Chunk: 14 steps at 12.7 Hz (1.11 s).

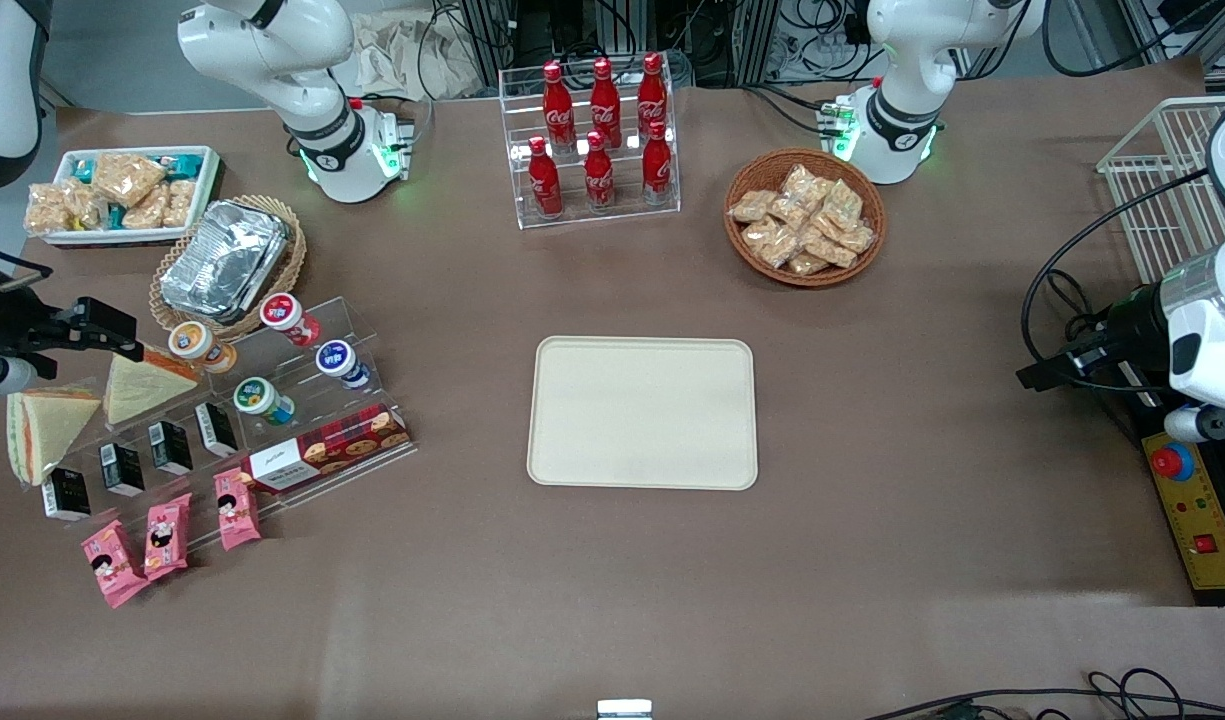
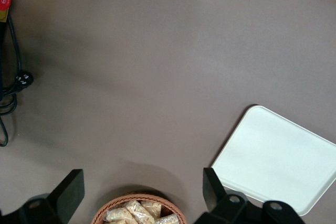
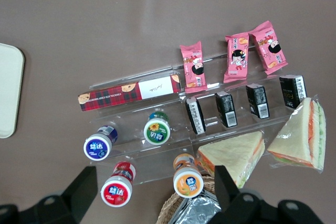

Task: Place sandwich on tray
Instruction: 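Move the right gripper over the wrapped triangle sandwiches on the rack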

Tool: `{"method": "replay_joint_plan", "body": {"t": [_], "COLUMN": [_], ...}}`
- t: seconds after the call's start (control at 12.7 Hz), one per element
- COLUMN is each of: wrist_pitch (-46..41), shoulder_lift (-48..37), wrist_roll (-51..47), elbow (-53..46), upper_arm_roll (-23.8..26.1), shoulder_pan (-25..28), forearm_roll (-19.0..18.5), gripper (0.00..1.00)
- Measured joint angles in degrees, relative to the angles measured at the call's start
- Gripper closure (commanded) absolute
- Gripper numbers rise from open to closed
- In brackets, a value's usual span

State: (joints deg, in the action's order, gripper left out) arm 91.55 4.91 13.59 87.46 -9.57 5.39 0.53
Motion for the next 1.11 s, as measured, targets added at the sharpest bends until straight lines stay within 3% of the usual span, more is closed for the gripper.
{"method": "replay_joint_plan", "body": {"t": [1.11], "wrist_pitch": [0.02], "shoulder_lift": [-0.01], "wrist_roll": [-2.78], "elbow": [-0.19], "upper_arm_roll": [-0.56], "shoulder_pan": [-0.05], "forearm_roll": [0.0], "gripper": [0.01]}}
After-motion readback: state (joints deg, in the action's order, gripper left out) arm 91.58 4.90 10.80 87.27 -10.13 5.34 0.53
